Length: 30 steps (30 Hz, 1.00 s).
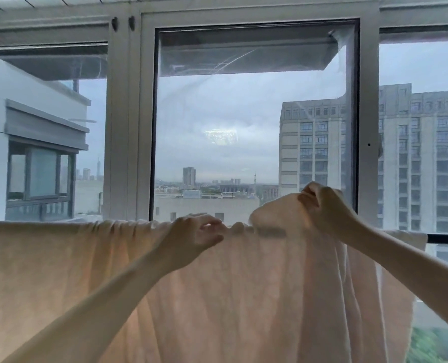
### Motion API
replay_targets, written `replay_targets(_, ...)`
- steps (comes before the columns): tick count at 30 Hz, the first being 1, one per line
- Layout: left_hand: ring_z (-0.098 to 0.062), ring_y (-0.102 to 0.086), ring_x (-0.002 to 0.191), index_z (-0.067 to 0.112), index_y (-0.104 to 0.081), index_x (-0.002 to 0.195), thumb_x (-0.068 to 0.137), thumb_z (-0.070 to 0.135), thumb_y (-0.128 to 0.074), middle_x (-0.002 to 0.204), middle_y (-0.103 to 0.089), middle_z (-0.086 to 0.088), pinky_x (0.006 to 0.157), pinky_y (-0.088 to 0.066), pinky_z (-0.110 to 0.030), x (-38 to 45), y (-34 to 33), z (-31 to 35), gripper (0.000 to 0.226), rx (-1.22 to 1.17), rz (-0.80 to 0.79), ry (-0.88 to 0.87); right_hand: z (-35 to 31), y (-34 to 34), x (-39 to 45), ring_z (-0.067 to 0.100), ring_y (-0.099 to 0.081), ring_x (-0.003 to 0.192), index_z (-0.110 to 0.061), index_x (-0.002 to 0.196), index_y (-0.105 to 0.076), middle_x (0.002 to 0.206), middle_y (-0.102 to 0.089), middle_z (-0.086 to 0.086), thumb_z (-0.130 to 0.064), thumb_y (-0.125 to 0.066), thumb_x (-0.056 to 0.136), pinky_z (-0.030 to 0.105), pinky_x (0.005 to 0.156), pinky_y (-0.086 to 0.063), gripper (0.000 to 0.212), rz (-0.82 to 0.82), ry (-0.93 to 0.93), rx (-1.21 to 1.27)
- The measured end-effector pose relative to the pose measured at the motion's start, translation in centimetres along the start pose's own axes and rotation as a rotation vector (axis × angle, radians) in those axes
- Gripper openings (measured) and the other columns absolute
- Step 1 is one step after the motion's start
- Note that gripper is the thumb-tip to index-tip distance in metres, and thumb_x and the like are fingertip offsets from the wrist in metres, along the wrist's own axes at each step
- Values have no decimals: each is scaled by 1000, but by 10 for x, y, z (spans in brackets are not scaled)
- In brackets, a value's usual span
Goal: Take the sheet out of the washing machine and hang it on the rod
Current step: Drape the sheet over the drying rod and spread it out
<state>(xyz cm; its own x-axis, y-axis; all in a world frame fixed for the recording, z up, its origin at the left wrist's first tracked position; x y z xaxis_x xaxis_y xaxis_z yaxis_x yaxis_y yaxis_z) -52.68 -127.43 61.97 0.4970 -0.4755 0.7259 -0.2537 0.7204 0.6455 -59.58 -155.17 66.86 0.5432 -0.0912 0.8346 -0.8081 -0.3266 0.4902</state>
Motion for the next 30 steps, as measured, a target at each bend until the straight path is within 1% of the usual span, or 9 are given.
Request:
replay_targets(4, -4, -56, 106, 29, -59, 121, 82, 53, -61, 117, -63, 14, 92, -45, -31, 10, -24, 12, 46, 65, 34, -70, -24, -5, -11, 11, -64, 72, -12, 88, -65, 79, -68, -2, -19, -59, 92, 26, 70, -54, 10, -109, 117, 47)
replay_targets(8, 0, -60, 83, 29, -70, 98, 85, 42, -64, 90, -67, 16, 77, -49, -28, 15, -31, 21, 20, 41, 99, -97, -31, -5, -12, 10, -63, 72, -10, 91, -67, 81, -69, -1, -19, -59, 92, 20, 69, -52, 12, -82, 168, 21)
replay_targets(11, 1, -58, 63, 23, -72, 80, 88, 38, -62, 68, -66, 14, 64, -46, -25, 17, -16, 4, 20, 18, 148, -41, -9, 12, 1, 16, -62, 71, -5, 90, -67, 78, -67, 3, -17, -59, 92, 30, 71, -52, 14, 34, 47, -12)
replay_targets(13, -4, -59, 59, 19, -72, 75, 87, 33, -64, 63, -67, 9, 62, -42, -25, 17, -2, -15, 21, 39, 189, -8, 4, 22, 7, 17, -62, 72, -6, 90, -67, 78, -66, 2, -17, -60, 91, 29, 73, -52, 13, 40, -14, 4)
replay_targets(17, -13, -60, 58, 15, -72, 74, 87, 20, -66, 64, -68, 2, 65, -49, -28, 13, 15, -42, 16, 174, 220, 58, -8, 17, -1, 3, -56, 60, -15, 84, -65, 70, -63, -6, -20, -61, 91, 9, 57, -45, 9, -103, 57, 40)
replay_targets(21, -15, -58, 61, 14, -69, 74, 86, 12, -61, 68, -67, -2, 69, -51, -32, 8, 25, -51, 15, 240, 246, 225, -9, 6, -11, 3, -60, 75, -16, 95, -62, 82, -61, -10, -21, -60, 91, 14, 70, -52, 6, -266, 108, 25)
replay_targets(24, -19, -64, 80, 14, -71, 88, 83, 6, -59, 86, -72, -2, 80, -51, -33, 8, 26, -40, 15, 238, 277, 302, 8, 13, -17, 6, -62, 80, -13, 101, -61, 86, -61, -9, -14, -62, 89, 13, 69, -52, 12, -337, 58, -35)
replay_targets(27, -14, -66, 90, 17, -68, 103, 85, 3, -59, 102, -71, 2, 85, -53, -32, 8, 11, -10, 24, 169, 266, 179, 21, 19, -27, 6, -63, 85, -15, 100, -65, 93, -65, -6, -20, -64, 88, 10, 66, -49, 12, -395, 9, -48)
replay_targets(30, -6, -63, 92, 24, -66, 108, 89, 17, -57, 109, -69, 9, 84, -53, -29, 12, -20, 31, 22, 33, 181, 16, 26, 24, -33, 2, -65, 84, -16, 102, -67, 96, -69, -5, -22, -58, 92, 10, 69, -50, 14, -425, -6, -35)
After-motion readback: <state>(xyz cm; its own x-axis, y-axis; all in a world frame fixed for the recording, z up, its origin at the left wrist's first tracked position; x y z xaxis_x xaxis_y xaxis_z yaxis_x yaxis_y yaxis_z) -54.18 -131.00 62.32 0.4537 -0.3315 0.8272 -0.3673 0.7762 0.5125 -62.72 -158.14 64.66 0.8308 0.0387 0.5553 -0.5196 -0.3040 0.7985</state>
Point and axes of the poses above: each hand's wrist, its own x-axis towards the middle knuckle, its own y-axis out of the back of the hand, z = x × y, the point moved 3 cm from there along x, towards the middle knuckle
